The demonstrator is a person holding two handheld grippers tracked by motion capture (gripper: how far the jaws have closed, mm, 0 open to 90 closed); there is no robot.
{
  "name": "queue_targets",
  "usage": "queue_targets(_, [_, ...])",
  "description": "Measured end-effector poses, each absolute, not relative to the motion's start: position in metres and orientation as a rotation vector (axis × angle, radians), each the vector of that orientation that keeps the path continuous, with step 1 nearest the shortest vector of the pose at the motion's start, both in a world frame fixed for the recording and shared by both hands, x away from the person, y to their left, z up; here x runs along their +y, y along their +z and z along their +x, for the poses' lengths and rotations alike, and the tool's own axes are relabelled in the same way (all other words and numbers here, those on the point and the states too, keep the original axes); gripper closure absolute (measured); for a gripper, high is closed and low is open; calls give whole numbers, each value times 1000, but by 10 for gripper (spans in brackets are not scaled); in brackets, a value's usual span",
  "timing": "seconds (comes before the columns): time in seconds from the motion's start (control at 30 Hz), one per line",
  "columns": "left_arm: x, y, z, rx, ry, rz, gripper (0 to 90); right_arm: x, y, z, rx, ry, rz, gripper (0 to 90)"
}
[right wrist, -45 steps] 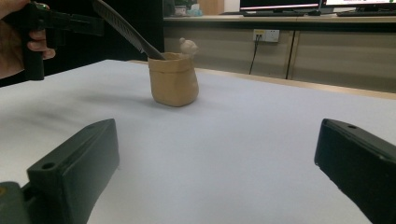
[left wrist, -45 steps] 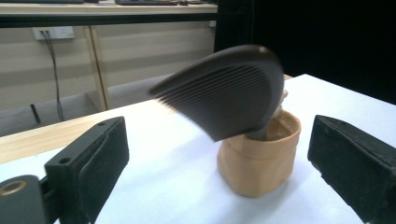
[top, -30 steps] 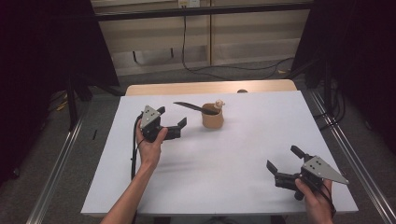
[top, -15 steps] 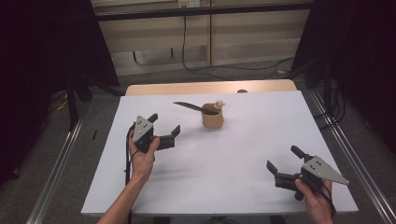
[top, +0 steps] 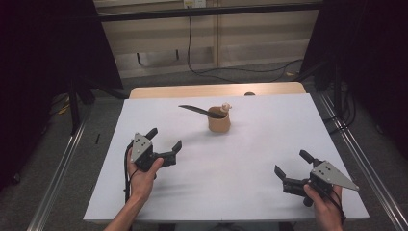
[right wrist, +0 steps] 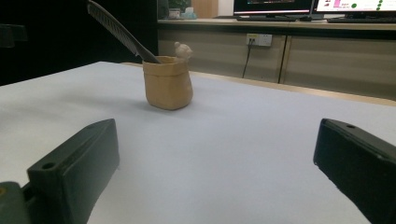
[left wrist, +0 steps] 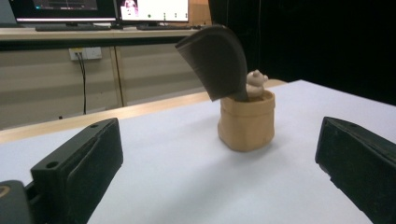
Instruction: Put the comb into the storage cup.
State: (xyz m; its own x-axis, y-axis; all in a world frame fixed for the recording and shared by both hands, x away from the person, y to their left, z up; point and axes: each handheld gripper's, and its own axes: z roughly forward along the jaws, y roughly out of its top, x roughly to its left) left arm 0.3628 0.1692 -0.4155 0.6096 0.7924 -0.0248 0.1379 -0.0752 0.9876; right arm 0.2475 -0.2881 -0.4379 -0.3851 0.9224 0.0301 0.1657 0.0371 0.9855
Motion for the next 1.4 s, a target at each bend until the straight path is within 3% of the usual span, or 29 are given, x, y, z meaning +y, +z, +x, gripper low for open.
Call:
queue_targets(0.87, [209,-421,310,856,677,1570,17,-290,-436,244,1617,1399,1118,0])
queue_targets(1.4, [233,-432,297,917,718,1585,18,-290,-437,244,1614,1393,1129,0])
